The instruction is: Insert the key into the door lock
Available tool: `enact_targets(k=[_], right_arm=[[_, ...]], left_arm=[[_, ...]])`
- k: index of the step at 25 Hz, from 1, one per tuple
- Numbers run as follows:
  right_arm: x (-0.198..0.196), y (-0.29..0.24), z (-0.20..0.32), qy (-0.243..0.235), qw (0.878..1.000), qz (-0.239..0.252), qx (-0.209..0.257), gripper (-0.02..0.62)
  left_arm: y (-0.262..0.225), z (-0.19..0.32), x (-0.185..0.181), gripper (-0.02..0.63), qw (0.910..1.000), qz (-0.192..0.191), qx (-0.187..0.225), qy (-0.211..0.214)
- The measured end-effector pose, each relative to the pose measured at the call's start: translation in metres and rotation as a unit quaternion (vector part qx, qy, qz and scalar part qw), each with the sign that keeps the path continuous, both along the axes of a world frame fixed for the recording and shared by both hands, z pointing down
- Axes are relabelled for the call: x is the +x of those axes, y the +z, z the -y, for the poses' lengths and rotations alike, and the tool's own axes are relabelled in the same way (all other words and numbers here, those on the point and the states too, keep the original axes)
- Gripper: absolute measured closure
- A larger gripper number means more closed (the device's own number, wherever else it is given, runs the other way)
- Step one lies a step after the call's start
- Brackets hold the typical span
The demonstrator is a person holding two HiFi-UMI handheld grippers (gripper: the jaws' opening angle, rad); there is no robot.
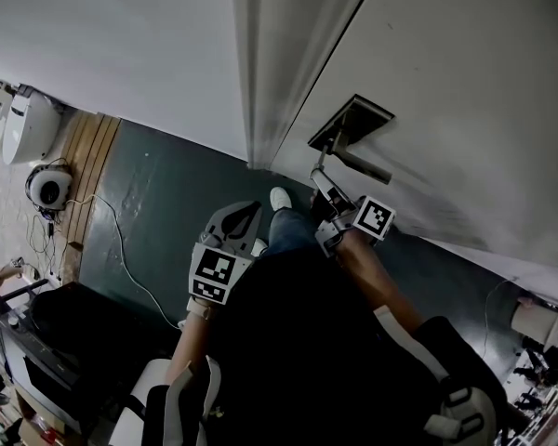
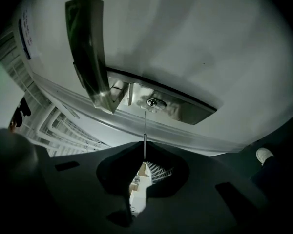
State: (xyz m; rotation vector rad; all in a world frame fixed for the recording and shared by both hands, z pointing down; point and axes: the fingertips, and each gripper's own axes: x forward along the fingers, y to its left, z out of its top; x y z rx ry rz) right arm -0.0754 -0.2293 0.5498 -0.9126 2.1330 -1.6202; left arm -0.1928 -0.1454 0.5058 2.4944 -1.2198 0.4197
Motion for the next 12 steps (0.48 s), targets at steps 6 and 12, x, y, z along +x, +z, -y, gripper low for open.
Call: enact_targets(k=[6, 12], right_arm=[[0.0007, -0.0024, 0.0046, 0.01, 1.0, 0.009, -0.003, 0.563], [0.0059, -0.0005, 0.0081, 0.021, 0.999, 0.022, -0.016, 0.563]], left_arm=[[0.0006, 0.0035, -0.0026, 0.597, 1.0, -0.004, 0.0, 0.001], [0.0013, 0.0085, -0.0002, 0.597, 1.0, -0.006, 0.001, 0.003]])
